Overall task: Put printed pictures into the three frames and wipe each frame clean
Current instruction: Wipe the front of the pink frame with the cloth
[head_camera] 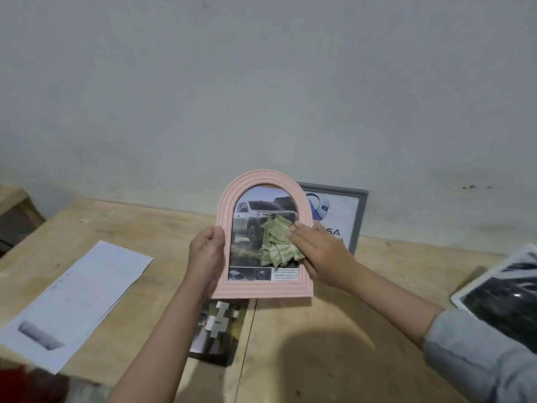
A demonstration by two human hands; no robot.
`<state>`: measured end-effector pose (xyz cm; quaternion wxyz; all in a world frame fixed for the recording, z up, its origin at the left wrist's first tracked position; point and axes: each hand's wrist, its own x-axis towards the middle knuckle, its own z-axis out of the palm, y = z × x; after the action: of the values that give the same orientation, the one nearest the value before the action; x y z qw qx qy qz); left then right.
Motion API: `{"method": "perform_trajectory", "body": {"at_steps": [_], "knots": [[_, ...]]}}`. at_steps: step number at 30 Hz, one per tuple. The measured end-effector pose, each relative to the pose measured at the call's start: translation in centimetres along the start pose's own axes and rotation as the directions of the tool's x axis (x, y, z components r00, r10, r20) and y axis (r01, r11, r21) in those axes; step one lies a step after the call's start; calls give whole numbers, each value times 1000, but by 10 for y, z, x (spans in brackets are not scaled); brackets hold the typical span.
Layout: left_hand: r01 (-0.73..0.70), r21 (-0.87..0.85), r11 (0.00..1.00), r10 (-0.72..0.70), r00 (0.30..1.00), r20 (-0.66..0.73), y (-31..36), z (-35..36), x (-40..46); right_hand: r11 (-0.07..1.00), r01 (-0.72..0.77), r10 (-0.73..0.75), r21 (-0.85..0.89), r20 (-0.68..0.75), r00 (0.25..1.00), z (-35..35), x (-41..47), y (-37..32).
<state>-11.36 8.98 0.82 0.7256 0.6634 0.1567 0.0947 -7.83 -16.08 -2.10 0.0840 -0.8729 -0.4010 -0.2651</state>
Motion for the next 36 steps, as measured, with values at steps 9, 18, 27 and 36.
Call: {"method": "perform_trajectory", "body": {"at_steps": [9,18,27,36], "knots": [[-60,-83,995,58,998,-28,15,45,-28,978,-49,34,203,75,997,-33,-69,-14],[-156,18,988,156,987,-42,42,66,-48,761,-361,220,539,309,925,-130,-36,13],[-209,-41,977,211,975,69,55,84,-68,985,-26,13,-172,-77,997,-133,9,58],[-164,-46,985,165,986,9,58,64,-66,981,143,-156,-134,-93,983,-87,-53,22]]}}
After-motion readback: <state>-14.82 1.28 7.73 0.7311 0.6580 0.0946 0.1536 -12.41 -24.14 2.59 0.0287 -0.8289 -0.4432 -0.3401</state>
